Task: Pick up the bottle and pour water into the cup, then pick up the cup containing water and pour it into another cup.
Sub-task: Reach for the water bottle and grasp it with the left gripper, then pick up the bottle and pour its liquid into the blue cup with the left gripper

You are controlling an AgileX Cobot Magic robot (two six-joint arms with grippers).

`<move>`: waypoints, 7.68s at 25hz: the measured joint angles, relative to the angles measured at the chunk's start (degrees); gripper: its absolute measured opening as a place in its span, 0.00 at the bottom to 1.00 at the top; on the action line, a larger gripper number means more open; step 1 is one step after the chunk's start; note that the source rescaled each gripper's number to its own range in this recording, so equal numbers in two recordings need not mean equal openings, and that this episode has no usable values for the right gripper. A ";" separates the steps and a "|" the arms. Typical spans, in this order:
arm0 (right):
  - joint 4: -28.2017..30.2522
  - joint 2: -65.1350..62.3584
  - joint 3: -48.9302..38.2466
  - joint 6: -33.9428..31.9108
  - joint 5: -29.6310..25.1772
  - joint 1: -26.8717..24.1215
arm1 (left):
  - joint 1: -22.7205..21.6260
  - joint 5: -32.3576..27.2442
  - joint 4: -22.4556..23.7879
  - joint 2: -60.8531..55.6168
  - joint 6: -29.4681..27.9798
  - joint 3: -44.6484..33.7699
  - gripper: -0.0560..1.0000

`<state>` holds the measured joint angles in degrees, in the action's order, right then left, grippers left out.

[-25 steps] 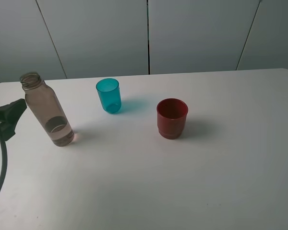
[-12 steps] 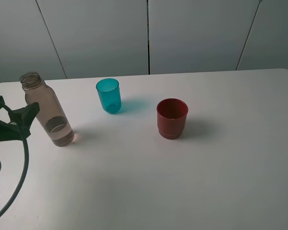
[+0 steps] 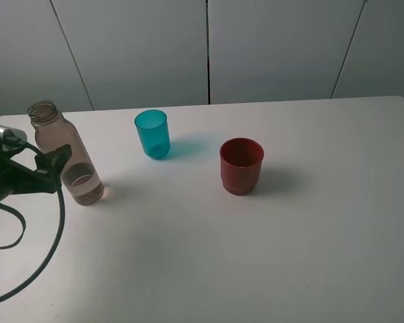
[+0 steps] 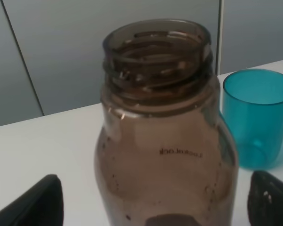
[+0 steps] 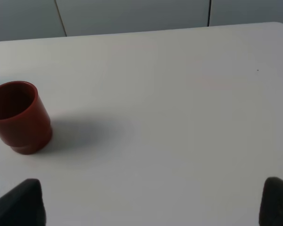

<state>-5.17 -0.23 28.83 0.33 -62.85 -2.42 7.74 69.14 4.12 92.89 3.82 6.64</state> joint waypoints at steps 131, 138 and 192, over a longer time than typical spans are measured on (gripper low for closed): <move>0.00 0.00 0.00 0.00 0.00 0.00 | -1.35 -65.37 76.10 18.41 -3.82 57.97 0.09; 0.00 0.00 0.00 -0.33 0.00 0.00 | -0.99 -65.25 76.51 19.14 -3.82 59.58 0.09; 0.00 0.00 0.00 0.00 0.00 0.00 | 2.18 -70.65 84.62 19.23 5.09 61.75 0.09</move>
<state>-5.17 -0.23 28.83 0.33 -62.85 -2.42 9.92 -1.52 88.74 112.13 8.90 68.38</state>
